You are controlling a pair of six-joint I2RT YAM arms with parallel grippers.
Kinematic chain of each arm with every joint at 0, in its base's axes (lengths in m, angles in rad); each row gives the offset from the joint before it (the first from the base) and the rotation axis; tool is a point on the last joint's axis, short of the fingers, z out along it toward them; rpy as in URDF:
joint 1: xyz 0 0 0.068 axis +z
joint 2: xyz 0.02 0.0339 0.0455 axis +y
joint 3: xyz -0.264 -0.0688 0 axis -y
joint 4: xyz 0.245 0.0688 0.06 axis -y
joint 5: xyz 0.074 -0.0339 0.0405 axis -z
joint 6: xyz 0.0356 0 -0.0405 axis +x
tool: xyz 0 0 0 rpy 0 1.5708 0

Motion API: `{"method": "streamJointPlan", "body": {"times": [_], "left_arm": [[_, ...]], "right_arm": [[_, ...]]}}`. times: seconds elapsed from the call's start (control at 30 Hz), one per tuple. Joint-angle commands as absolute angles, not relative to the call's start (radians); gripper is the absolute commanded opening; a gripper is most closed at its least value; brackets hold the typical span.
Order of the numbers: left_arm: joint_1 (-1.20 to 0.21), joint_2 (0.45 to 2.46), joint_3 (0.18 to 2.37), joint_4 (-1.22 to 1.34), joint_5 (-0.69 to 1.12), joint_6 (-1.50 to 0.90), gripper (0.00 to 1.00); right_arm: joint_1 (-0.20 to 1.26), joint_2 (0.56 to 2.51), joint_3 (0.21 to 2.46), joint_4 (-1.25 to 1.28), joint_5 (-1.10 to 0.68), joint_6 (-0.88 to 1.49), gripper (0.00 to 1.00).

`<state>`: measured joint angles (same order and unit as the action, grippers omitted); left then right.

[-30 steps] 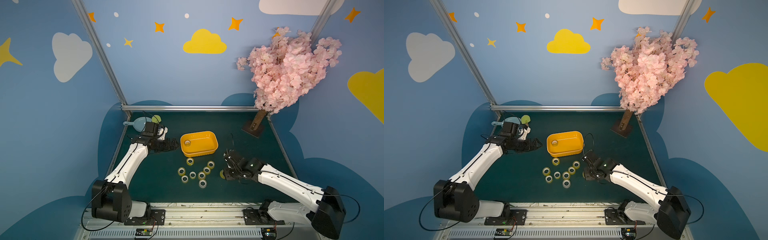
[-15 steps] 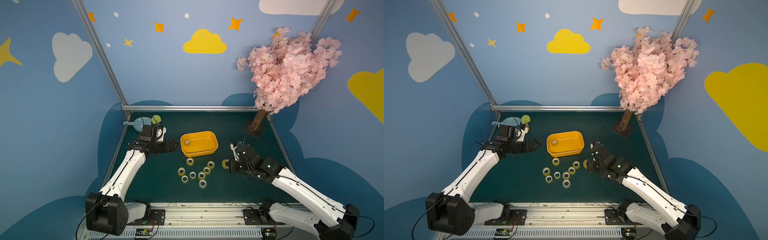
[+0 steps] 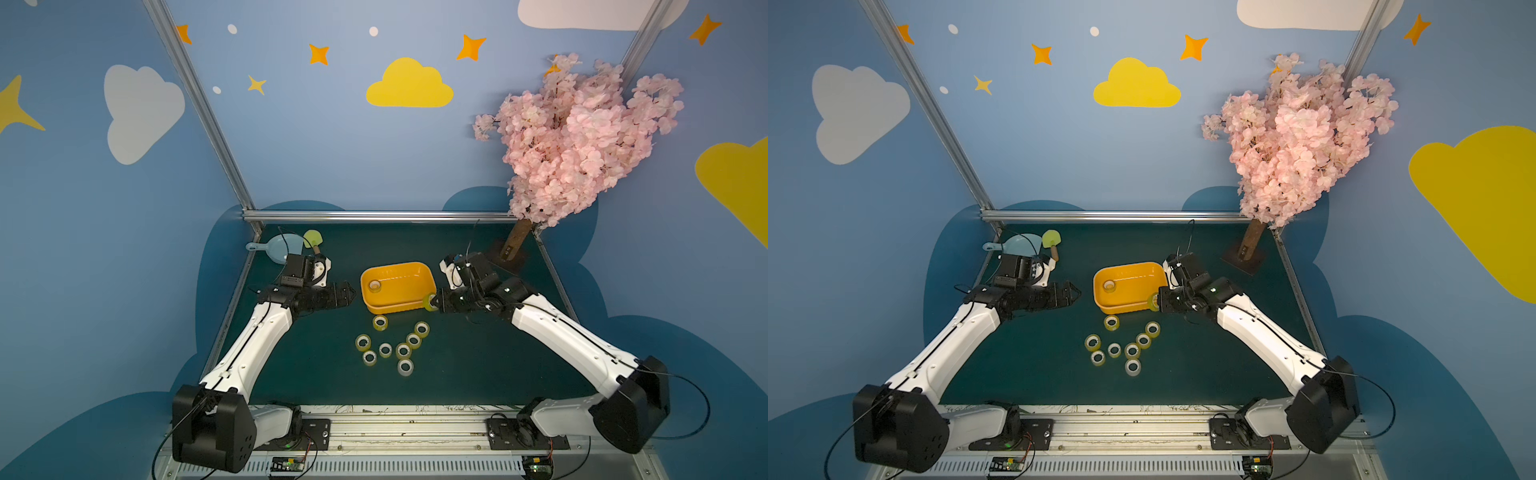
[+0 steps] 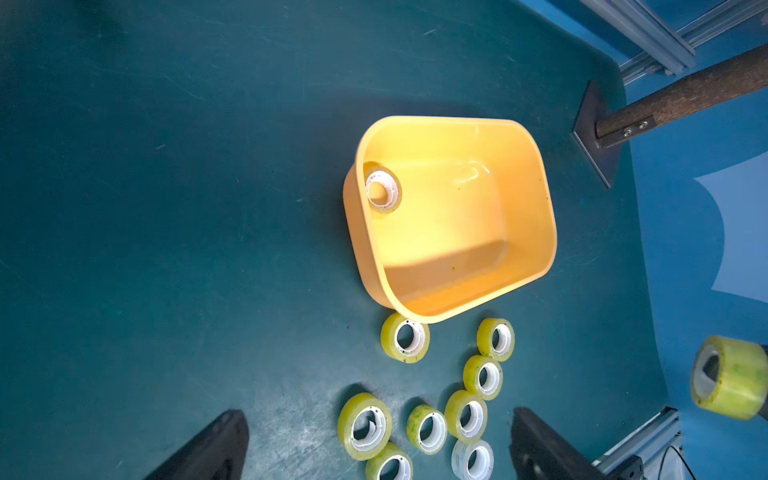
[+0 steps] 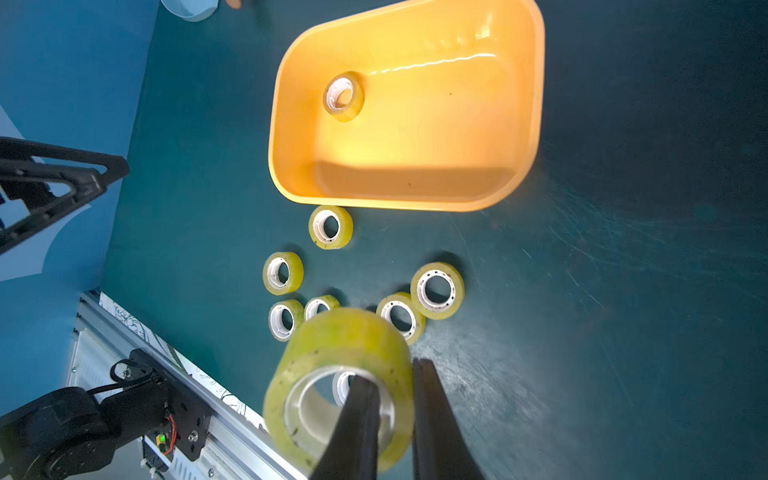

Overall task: Put the transparent tape into the storage box
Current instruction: Place the tape in the storage box.

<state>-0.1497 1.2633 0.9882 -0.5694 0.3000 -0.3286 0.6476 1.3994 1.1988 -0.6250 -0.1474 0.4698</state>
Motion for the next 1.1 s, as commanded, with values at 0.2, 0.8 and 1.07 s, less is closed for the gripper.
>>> {"method": "streamJointPlan", "body": {"times": [0.2,0.8,1.07], "left_arm": [[-0.122,1.379,1.067,-0.627,0.377,-0.328,1.00],[-0.066,1.363,1.059,-0.615,0.455,-0.356,1.00],[-0.060,1.344,1.045,-0.606,0.473,-0.370,1.00]], "right_arm": [[0.595,1.634,1.386,-0.615,-0.341,0.408,0.00],[0.597,2.046,1.674,-0.647,-0.393,0.401,0.00],[0.616,2.160,1.762,-0.651,-0.355,0.419,0.00]]}}
